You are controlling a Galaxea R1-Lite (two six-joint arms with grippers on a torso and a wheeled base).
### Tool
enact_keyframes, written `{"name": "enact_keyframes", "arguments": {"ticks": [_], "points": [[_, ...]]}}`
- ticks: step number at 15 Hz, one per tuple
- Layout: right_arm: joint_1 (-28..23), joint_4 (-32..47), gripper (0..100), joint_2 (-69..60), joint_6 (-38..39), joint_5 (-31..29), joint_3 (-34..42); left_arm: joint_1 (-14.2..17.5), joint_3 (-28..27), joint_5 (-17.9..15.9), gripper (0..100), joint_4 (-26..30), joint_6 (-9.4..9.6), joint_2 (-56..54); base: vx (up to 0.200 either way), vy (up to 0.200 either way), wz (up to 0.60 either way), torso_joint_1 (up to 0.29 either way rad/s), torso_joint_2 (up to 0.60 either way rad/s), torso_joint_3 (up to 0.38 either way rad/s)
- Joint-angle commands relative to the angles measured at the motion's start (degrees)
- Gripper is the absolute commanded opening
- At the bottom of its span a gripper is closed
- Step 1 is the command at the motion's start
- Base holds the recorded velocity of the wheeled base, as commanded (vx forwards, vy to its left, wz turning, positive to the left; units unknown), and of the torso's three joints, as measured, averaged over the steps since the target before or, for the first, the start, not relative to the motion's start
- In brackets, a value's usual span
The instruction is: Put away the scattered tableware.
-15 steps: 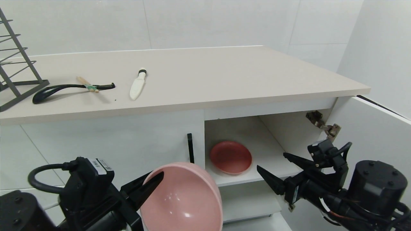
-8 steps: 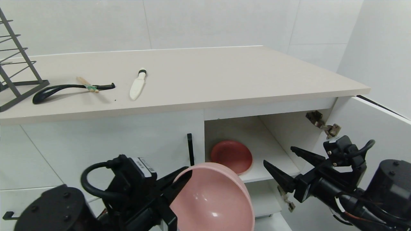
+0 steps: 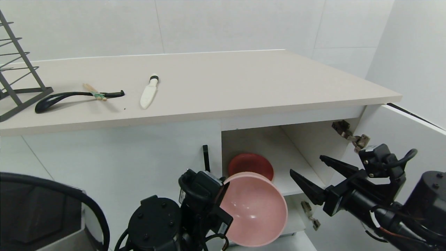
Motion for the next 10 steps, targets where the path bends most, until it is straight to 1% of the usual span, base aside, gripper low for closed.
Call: {"name": "enact_keyframes", "arguments": {"ticks": [1,3,6,8,10], "points": [[0.28,-0.06,100,-0.93,-0.01,0.01,-0.15,1.57,-2.38,1.55,0,-0.06,0.06,2.75,0.0,0.0,0.0,0.0,0.0,0.0],[0.72,-0.06,100,-2.16,0.08,0.1,-0.07,2.19,-5.9,3.4,0,-0.06,-0.03,4.42,0.0,0.0,0.0,0.0,0.0,0.0],[3.36,-0.06,100,-2.42,0.08,0.1,0.64,1.83,-9.41,3.4,0,-0.06,0.24,5.48,0.0,0.0,0.0,0.0,0.0,0.0],[4.67,-0.06,100,-2.42,0.08,0.1,1.43,1.57,-10.73,3.4,0,-0.06,0.24,6.09,0.0,0.0,0.0,0.0,0.0,0.0],[4.67,-0.06,100,-1.63,0.08,0.01,1.34,0.08,-11.26,3.48,0,-0.06,-0.03,6.18,0.0,0.0,0.0,0.0,0.0,0.0]]}}
